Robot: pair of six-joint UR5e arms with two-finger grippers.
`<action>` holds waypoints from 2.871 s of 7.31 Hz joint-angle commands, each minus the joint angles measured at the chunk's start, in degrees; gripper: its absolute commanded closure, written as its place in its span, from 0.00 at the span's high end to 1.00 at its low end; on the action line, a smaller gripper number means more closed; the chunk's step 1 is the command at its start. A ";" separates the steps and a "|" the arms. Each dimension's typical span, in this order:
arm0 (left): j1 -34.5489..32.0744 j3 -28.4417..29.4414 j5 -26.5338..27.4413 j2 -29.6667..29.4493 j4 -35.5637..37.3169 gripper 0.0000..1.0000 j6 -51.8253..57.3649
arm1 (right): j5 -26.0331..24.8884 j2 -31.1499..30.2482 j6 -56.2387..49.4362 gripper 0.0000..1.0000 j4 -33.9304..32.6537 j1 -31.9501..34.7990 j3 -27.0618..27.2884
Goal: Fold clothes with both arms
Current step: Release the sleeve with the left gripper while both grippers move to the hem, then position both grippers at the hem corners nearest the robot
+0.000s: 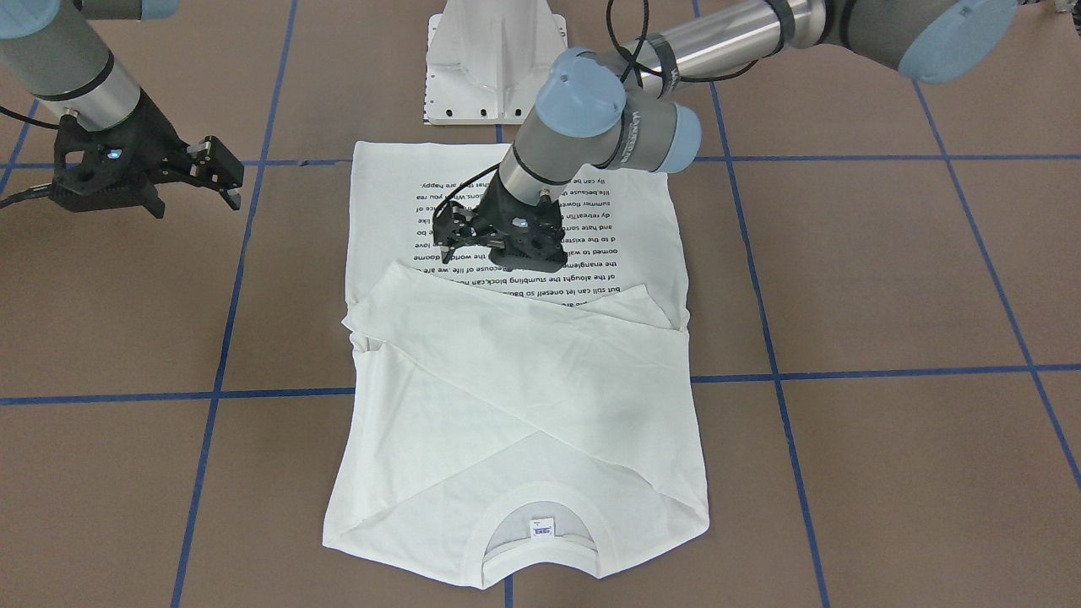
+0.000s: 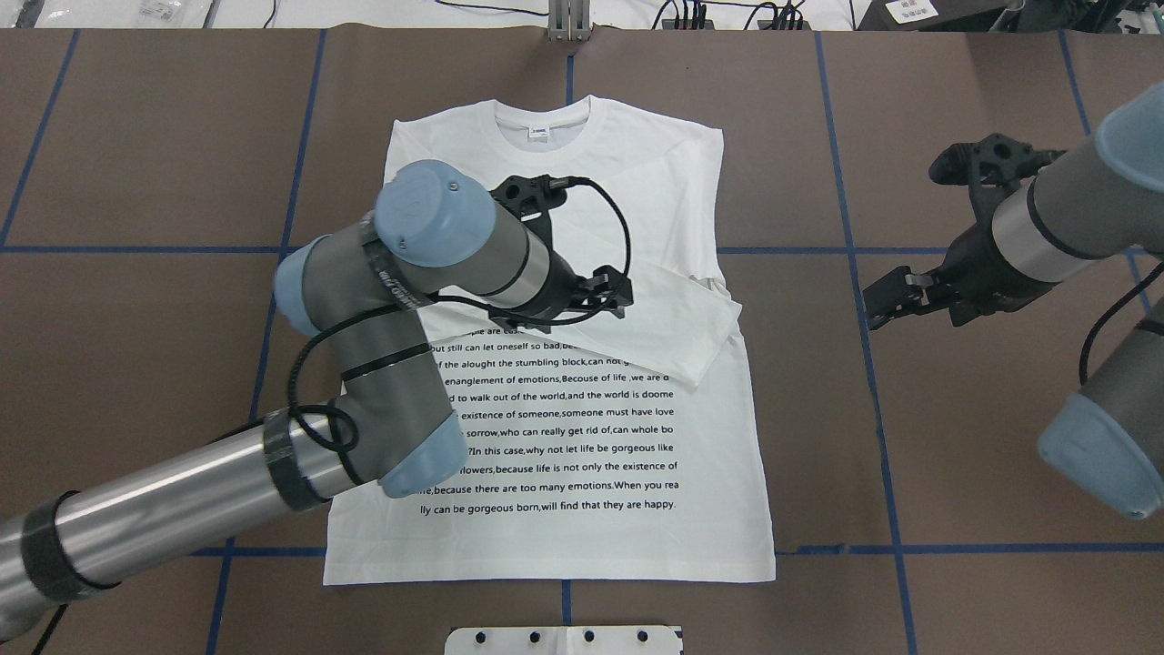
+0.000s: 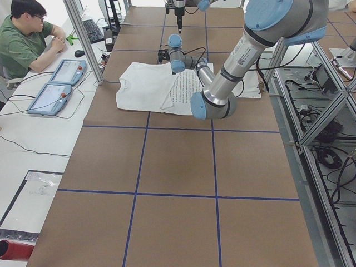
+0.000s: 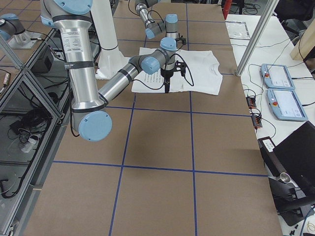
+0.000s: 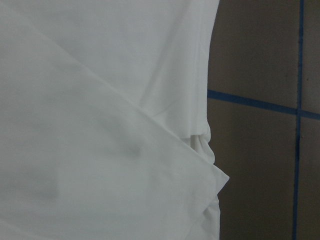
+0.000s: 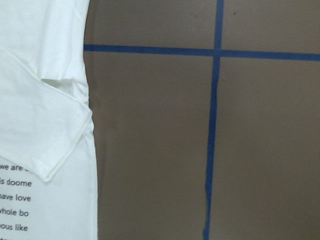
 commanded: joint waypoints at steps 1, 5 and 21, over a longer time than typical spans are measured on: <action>-1.90 -16.33 0.33 12.17 8.05 1.00 7.21 | -7.29 -0.51 9.61 1.00 2.45 -9.04 2.76; -3.76 -32.80 0.42 30.82 9.91 1.00 15.32 | -24.89 -5.07 28.15 1.00 11.59 -31.71 3.65; -3.76 -35.11 0.42 32.71 9.91 1.00 15.32 | -27.83 -2.26 34.79 0.75 11.33 -38.63 -3.99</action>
